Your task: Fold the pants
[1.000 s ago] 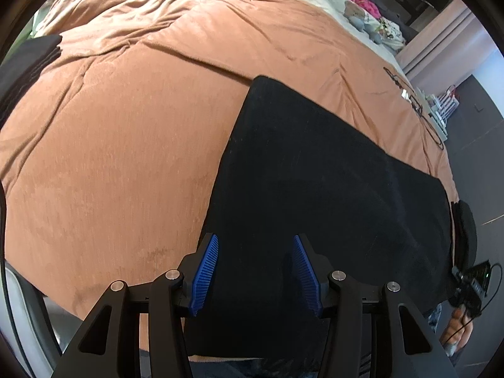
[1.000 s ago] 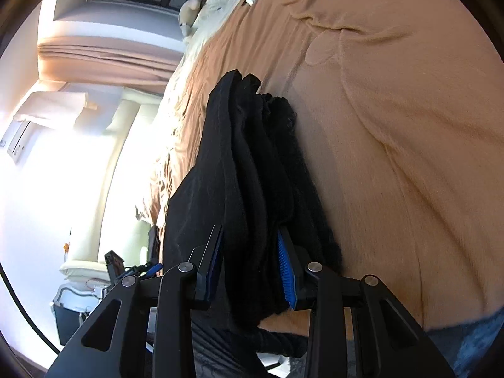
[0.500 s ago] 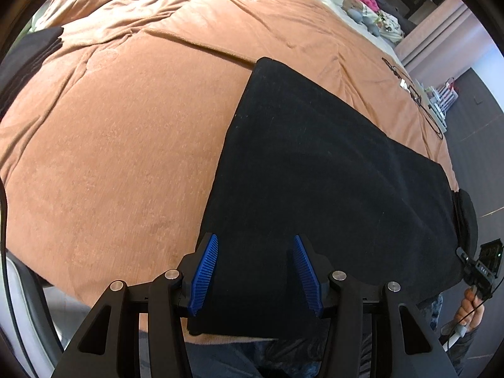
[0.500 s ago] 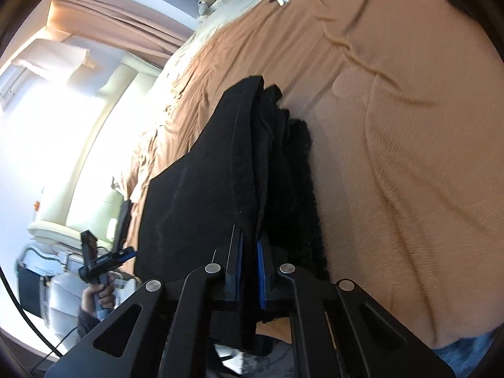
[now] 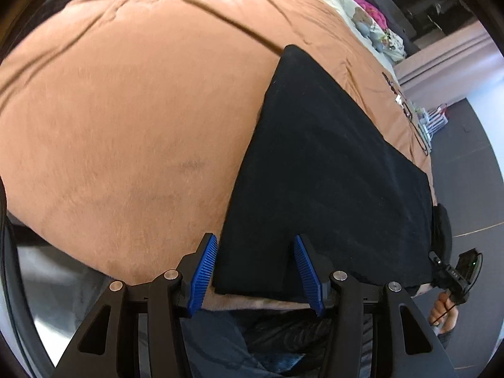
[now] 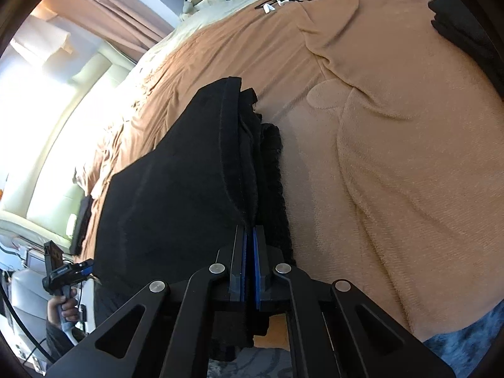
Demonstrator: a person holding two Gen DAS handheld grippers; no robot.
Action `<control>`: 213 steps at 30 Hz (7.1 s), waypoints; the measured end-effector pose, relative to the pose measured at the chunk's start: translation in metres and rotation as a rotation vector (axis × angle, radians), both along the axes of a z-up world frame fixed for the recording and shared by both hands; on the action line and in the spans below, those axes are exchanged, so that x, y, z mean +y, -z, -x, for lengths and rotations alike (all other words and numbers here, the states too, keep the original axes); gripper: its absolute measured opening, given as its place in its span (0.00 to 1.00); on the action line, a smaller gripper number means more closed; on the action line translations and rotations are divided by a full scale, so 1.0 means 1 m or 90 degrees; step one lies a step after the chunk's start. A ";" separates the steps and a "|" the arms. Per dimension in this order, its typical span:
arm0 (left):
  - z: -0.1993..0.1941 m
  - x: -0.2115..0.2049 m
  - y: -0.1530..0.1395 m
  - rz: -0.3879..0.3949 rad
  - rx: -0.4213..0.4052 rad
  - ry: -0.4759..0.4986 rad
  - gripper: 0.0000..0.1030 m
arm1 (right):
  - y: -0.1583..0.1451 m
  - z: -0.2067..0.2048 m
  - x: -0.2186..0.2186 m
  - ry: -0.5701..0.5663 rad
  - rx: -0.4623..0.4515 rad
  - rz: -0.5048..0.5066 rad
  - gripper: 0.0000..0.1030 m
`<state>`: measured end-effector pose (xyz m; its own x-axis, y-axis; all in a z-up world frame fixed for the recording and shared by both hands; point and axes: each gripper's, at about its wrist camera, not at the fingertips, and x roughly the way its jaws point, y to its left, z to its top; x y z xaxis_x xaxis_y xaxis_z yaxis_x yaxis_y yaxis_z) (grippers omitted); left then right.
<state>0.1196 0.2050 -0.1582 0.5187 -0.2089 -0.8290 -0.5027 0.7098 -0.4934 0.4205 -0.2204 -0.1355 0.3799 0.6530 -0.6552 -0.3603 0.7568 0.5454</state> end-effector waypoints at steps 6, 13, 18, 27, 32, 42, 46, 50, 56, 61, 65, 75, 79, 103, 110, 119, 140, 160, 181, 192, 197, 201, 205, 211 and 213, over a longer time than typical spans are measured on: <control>0.009 0.012 0.006 0.059 -0.049 -0.027 0.52 | -0.024 0.017 0.011 0.009 -0.037 0.021 0.01; 0.016 0.024 0.019 0.154 -0.128 -0.085 0.52 | -0.053 0.047 0.023 0.032 -0.110 0.031 0.02; 0.016 0.021 0.018 0.155 -0.140 -0.095 0.42 | -0.064 0.064 0.050 0.008 -0.141 0.038 0.02; 0.027 0.022 -0.001 0.145 -0.196 -0.072 0.14 | -0.044 0.071 0.140 -0.068 -0.128 0.072 0.02; 0.024 0.019 -0.018 0.143 -0.228 -0.056 0.12 | -0.040 0.063 0.181 -0.100 -0.119 0.082 0.02; 0.014 0.013 -0.035 0.150 -0.260 -0.042 0.12 | -0.012 0.052 0.244 -0.142 -0.095 0.124 0.02; 0.013 0.014 -0.033 0.151 -0.259 -0.043 0.12 | 0.000 0.062 0.259 -0.169 -0.093 0.147 0.01; 0.013 0.014 -0.031 0.154 -0.257 -0.048 0.12 | 0.001 0.071 0.263 -0.194 -0.078 0.164 0.01; 0.015 0.015 -0.029 0.156 -0.254 -0.057 0.12 | -0.005 0.070 0.265 -0.217 -0.056 0.178 0.01; 0.017 0.017 -0.024 0.159 -0.236 -0.070 0.12 | -0.005 0.049 0.274 -0.192 -0.050 0.175 0.01; 0.017 0.019 -0.020 0.166 -0.219 -0.078 0.12 | -0.007 0.032 0.285 -0.173 -0.053 0.180 0.01; -0.001 0.028 0.002 0.162 -0.157 -0.098 0.26 | -0.005 -0.021 0.315 -0.146 -0.046 0.204 0.01; -0.012 0.029 0.008 0.156 -0.143 -0.099 0.27 | -0.004 -0.037 0.325 -0.140 -0.045 0.213 0.01; -0.024 -0.001 -0.054 0.134 -0.224 -0.018 0.13 | 0.001 -0.010 0.290 -0.173 -0.020 0.171 0.01; -0.038 -0.024 -0.092 0.119 -0.254 0.018 0.13 | 0.003 0.022 0.248 -0.185 -0.011 0.116 0.01; -0.062 -0.066 -0.137 0.096 -0.288 0.077 0.13 | -0.013 0.034 0.182 -0.136 -0.050 0.042 0.02; -0.159 -0.217 -0.165 0.071 -0.264 0.261 0.13 | -0.027 0.049 0.006 0.062 -0.103 -0.110 0.54; -0.250 -0.352 -0.069 0.091 -0.115 0.367 0.13 | -0.006 0.062 -0.079 0.140 -0.065 -0.118 0.54; -0.222 -0.261 -0.053 0.040 -0.104 0.283 0.78 | -0.019 0.031 -0.040 0.062 -0.066 -0.122 0.54; -0.201 -0.187 -0.024 -0.007 -0.075 0.160 0.77 | -0.017 0.000 0.006 0.010 -0.046 -0.051 0.28; -0.203 -0.176 -0.005 0.020 -0.060 0.141 0.77 | -0.015 -0.011 0.014 -0.001 -0.040 -0.035 0.08; -0.204 -0.173 0.011 0.055 -0.048 0.142 0.68 | -0.011 -0.017 0.005 0.020 -0.009 -0.039 0.05; -0.211 -0.180 0.019 0.092 -0.055 0.153 0.51 | -0.003 -0.016 0.006 0.033 0.001 -0.028 0.05; -0.210 -0.182 0.005 0.087 -0.077 0.164 0.48 | 0.000 -0.021 0.013 0.028 0.014 -0.010 0.06; -0.210 -0.178 0.012 0.101 -0.068 0.161 0.49 | -0.008 -0.021 0.012 0.017 0.010 -0.028 0.09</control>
<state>0.3298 0.0275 -0.1698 0.5168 -0.4646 -0.7191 -0.2593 0.7156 -0.6486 0.4413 -0.2081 -0.1277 0.3874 0.6710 -0.6322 -0.3323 0.7413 0.5832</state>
